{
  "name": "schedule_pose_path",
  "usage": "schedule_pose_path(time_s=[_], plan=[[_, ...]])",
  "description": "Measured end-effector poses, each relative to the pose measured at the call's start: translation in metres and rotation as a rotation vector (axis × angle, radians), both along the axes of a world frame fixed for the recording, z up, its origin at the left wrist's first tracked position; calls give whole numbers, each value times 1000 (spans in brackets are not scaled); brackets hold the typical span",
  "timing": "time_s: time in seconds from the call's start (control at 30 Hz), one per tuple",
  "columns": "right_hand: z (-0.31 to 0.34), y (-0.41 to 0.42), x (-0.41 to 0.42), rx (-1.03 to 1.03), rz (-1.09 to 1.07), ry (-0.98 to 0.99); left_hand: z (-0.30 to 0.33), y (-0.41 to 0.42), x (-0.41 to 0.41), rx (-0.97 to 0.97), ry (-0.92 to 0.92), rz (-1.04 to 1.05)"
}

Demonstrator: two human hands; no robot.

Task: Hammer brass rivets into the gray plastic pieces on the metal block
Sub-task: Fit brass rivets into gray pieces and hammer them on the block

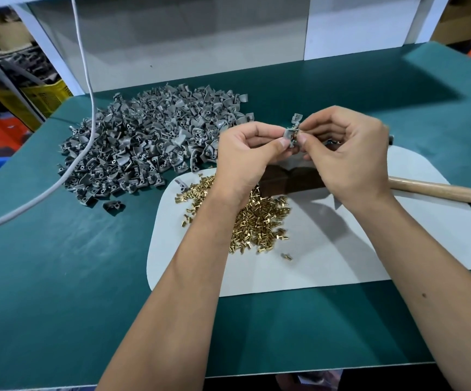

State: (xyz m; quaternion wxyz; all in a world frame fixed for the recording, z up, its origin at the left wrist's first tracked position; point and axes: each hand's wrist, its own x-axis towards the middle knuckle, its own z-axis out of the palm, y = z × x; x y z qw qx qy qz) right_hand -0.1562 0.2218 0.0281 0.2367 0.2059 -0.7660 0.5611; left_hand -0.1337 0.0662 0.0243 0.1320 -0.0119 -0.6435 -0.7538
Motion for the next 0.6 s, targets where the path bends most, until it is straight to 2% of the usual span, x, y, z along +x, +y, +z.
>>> schedule_pose_path(time_s=[0.37,0.6], plan=[[-1,-1,-1,-5,-40,56,0,6,0,4,9,20],[-2,0,-2,36,-42,109,2,9,1,-79,17,31]])
